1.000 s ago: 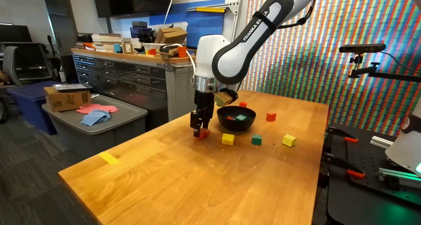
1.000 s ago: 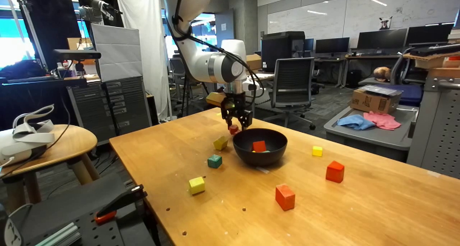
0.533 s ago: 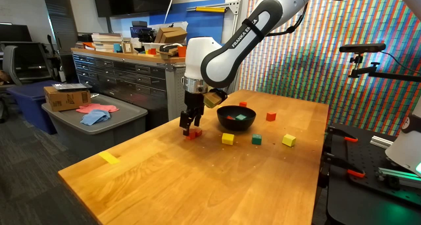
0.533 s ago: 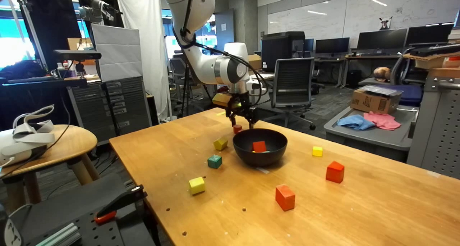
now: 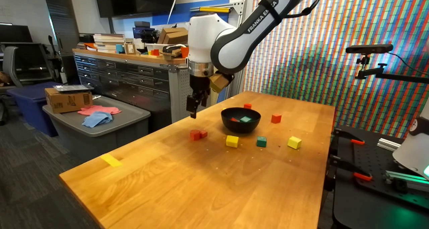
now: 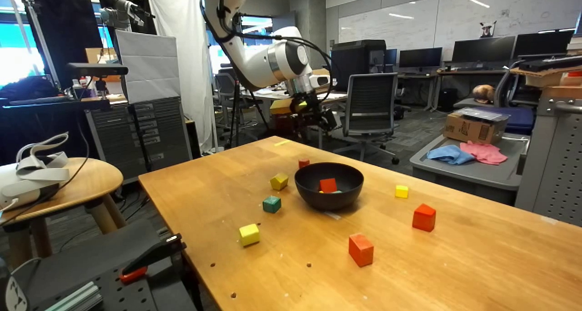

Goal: Take the blocks from the black bowl one at a time and place them on the table

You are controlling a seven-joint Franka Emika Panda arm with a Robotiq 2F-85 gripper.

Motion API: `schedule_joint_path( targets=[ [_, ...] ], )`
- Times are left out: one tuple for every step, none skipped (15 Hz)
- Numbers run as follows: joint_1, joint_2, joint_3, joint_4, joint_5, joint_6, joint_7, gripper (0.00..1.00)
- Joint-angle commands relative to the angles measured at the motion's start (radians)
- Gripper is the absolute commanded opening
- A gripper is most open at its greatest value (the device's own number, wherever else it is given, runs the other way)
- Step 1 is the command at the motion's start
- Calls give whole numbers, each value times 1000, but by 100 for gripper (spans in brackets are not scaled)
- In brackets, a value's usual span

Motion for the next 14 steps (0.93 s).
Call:
schedule_joint_path(
  targets=[
    [-22,-169,-17,-138,-29,-80,71,100],
    [-39,-198,-15,-160,-24,-112,77,100],
    [-66,-230,-9,-188,-13,-144,75,100],
    [-93,-261,-5,-218,-3,-169,75,100],
    [-125,-286,1,-244,11,-192,64,100],
    [-158,-309,5,-270,26,-218,54,100],
    [-190,-327,5,-298,36,-235,45,100],
    [-166,-252,19,-211,-7,-215,68,100],
    [-192,-271,17,-238,0,-225,64,100],
    [-209,-285,16,-257,3,-225,60,100],
    [-226,-275,29,-265,17,-193,32,100],
    [-243,-265,51,-275,41,-148,-14,100],
    [-252,-249,70,-279,56,-106,-41,100],
    [-263,-228,90,-280,80,-63,-69,100]
  ],
)
